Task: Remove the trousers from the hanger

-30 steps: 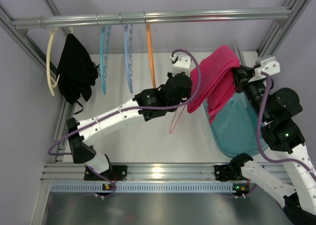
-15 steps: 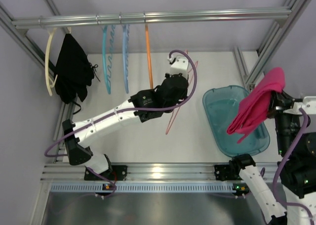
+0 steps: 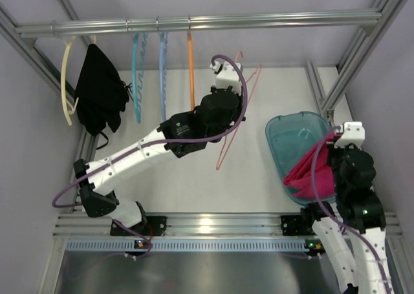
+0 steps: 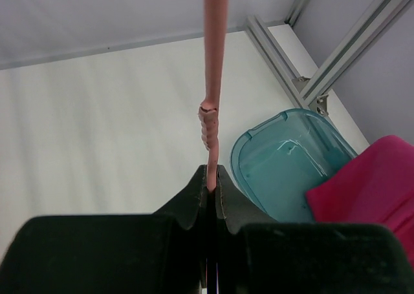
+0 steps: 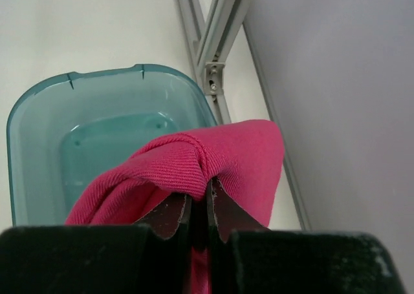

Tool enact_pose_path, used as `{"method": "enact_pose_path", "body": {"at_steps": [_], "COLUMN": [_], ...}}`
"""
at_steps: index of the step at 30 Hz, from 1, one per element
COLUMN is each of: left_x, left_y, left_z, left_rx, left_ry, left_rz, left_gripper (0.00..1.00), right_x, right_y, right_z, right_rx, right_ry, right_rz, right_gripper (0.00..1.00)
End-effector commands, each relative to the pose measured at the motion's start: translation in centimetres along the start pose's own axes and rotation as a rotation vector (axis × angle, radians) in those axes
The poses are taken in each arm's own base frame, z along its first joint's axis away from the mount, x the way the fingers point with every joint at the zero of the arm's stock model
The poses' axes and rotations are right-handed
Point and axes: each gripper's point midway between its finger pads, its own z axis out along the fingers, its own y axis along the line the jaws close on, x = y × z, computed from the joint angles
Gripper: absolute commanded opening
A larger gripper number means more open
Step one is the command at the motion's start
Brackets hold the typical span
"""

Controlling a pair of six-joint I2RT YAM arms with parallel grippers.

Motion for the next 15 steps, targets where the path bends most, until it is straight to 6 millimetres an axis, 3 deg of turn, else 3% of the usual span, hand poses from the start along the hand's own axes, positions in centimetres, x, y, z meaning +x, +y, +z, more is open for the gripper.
{"method": "enact_pose_path", "body": {"at_steps": [1, 5, 7, 8, 11, 15], "left_x": [-4.5, -5.9, -7.0, -7.8, -9.2, -10.8], "left_y": [0.0, 0.6, 1.2, 1.4, 2.5, 4.5], "left_z": [-0.6, -0.2, 0.1, 0.2, 1.3, 3.4], "left_rx": [0.008, -0.009, -0.020, -0.019, -0.039, -0.058], "left_ry": [-0.104, -0.129, -0.149, -0.162, -0.182, -0.198], "left_rz": [-0.055, -0.058, -0.068, -0.075, -0.082, -0.093], "left_gripper": [0.00, 0.00, 0.00, 0.00, 0.00, 0.00], "right_x": [-4.6, -3.4, -2.0, -1.7, -0.5, -1.7], "right_y": [0.1, 2.1, 3.2, 3.8, 5.2, 6.6], "right_z": [2.8, 6.9, 8.7, 9.1, 10.0, 9.1], "right_rx": [0.036, 0.009, -0.020, -0.043, -0.093, -0.183], "right_ry": [-0.143, -0.062, 0.000, 0.016, 0.083, 0.043], "right_rz": [0.082, 0.031, -0.005, -0.019, -0.002, 0.060], "right_gripper": [0.00, 0.04, 0.30, 0.51, 0.78, 0.90]}}
